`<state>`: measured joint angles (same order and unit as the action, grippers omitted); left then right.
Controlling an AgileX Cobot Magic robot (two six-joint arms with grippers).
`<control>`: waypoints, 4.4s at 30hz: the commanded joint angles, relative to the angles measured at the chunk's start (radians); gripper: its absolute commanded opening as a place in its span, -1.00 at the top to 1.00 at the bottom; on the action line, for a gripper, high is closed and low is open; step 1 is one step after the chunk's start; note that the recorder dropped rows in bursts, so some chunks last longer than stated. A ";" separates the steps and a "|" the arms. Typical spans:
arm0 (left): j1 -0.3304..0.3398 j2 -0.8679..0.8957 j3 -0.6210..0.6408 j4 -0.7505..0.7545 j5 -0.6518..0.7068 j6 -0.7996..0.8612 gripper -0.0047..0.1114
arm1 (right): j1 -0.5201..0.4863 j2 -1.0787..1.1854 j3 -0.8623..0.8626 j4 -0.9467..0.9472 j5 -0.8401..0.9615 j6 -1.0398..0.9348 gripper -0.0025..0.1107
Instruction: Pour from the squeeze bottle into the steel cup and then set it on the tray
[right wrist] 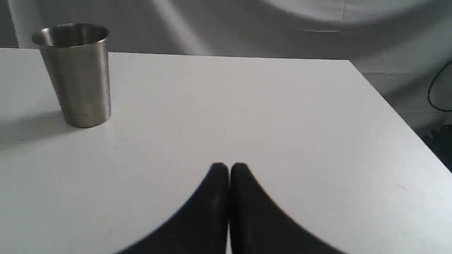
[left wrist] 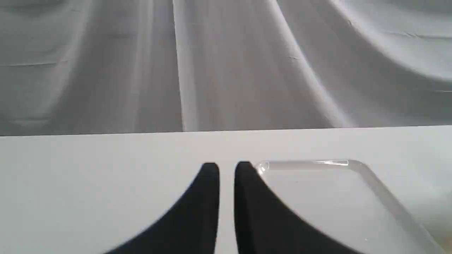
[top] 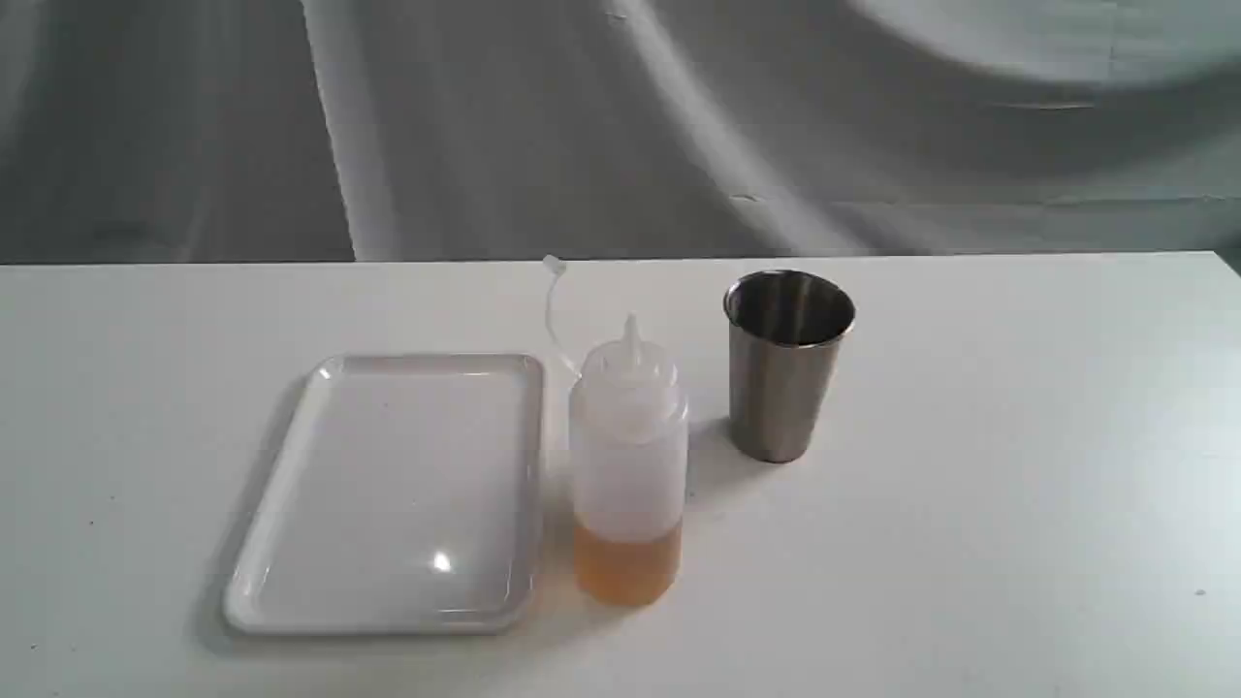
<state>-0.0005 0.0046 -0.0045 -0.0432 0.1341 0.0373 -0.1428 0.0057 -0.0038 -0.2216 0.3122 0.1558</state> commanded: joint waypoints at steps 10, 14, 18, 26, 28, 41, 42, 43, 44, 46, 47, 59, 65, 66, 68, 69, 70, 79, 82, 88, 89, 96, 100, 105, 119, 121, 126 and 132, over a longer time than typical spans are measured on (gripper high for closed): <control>0.001 -0.005 0.004 -0.003 -0.002 -0.003 0.78 | -0.006 -0.006 0.004 0.000 -0.013 -0.002 0.96; 0.001 -0.005 0.004 -0.003 -0.002 -0.003 0.78 | -0.006 -0.006 0.004 -0.006 -0.060 -0.002 0.96; 0.001 -0.005 0.004 -0.003 -0.002 -0.003 0.78 | -0.006 -0.006 0.004 0.061 -0.151 0.008 0.96; 0.001 -0.005 0.004 -0.003 -0.002 -0.001 0.78 | -0.006 -0.006 0.004 0.304 -0.391 0.009 0.96; 0.001 -0.005 0.004 -0.003 -0.002 -0.001 0.78 | -0.006 -0.006 0.004 0.411 -0.438 0.043 0.96; 0.001 -0.005 0.004 -0.003 -0.002 -0.004 0.78 | -0.006 0.014 -0.209 0.461 -0.167 0.061 0.96; 0.001 -0.005 0.004 -0.003 -0.002 -0.004 0.78 | -0.006 0.049 -0.255 0.439 -0.128 0.040 0.96; 0.001 -0.005 0.004 -0.003 -0.002 -0.004 0.78 | -0.006 0.083 -0.291 0.430 -0.101 0.015 0.96; 0.001 -0.005 0.004 -0.003 -0.002 -0.004 0.78 | -0.006 0.129 -0.337 0.430 -0.069 -0.030 0.96; 0.001 -0.005 0.004 -0.003 -0.002 -0.004 0.78 | -0.006 0.240 -0.431 0.430 -0.013 -0.137 0.96; 0.001 -0.005 0.004 -0.003 -0.002 -0.001 0.78 | -0.006 0.286 -0.470 0.430 0.001 -0.180 0.96; 0.001 -0.005 0.004 -0.003 -0.002 -0.003 0.78 | 0.090 0.839 -0.957 0.669 0.170 -0.656 0.96; 0.001 -0.005 0.004 -0.003 -0.002 -0.003 0.78 | 0.205 1.004 -1.002 0.527 0.045 -0.564 0.96; 0.001 -0.005 0.004 -0.003 -0.002 -0.003 0.78 | 0.224 1.023 -0.998 0.458 0.007 -0.494 0.96; 0.001 -0.005 0.004 -0.003 -0.002 -0.003 0.78 | 0.267 1.052 -0.985 0.274 -0.058 -0.290 0.96; 0.001 -0.005 0.004 -0.003 -0.002 -0.003 0.78 | 0.293 1.069 -0.979 0.160 -0.079 -0.192 0.96; 0.001 -0.005 0.004 -0.003 -0.002 -0.003 0.78 | 0.308 1.080 -0.970 0.096 -0.097 -0.107 0.96; 0.001 -0.005 0.004 -0.003 -0.002 -0.001 0.78 | 0.412 1.177 -0.798 -0.131 -0.355 0.123 0.96; 0.001 -0.005 0.004 -0.003 -0.002 -0.001 0.78 | 0.412 1.217 -0.715 -0.131 -0.440 0.137 0.96; 0.001 -0.005 0.004 -0.003 -0.002 -0.004 0.78 | 0.412 1.297 -0.559 -0.137 -0.676 0.137 0.96; 0.001 -0.005 0.004 -0.003 -0.002 -0.004 0.78 | 0.412 1.304 -0.544 -0.137 -0.698 0.134 0.96; 0.001 -0.005 0.004 -0.003 -0.002 -0.002 0.78 | 0.412 1.396 -0.460 -0.215 -0.847 0.094 0.96; 0.001 -0.005 0.004 -0.003 -0.002 -0.002 0.78 | 0.422 1.473 -0.445 -0.216 -0.922 0.094 0.96; 0.001 -0.005 0.004 -0.003 -0.002 -0.002 0.78 | 0.474 1.585 -0.445 -0.193 -1.001 0.015 0.96; 0.001 -0.005 0.004 -0.003 -0.002 -0.005 0.78 | 0.493 1.712 -0.445 -0.077 -1.111 -0.022 0.96; 0.001 -0.005 0.004 -0.003 -0.002 -0.002 0.78 | 0.493 1.712 -0.445 -0.077 -1.111 -0.022 0.92; 0.001 -0.005 0.004 -0.003 -0.002 -0.002 0.78 | 0.493 1.712 -0.445 -0.077 -1.111 -0.022 0.52; 0.001 -0.005 0.004 -0.003 -0.002 -0.004 0.78 | 0.493 1.712 -0.445 -0.106 -1.111 -0.022 -0.33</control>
<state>-0.0005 0.0046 -0.0045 -0.0432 0.1341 0.0373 0.3482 1.7167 -0.4530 -0.3104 -0.7835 0.1447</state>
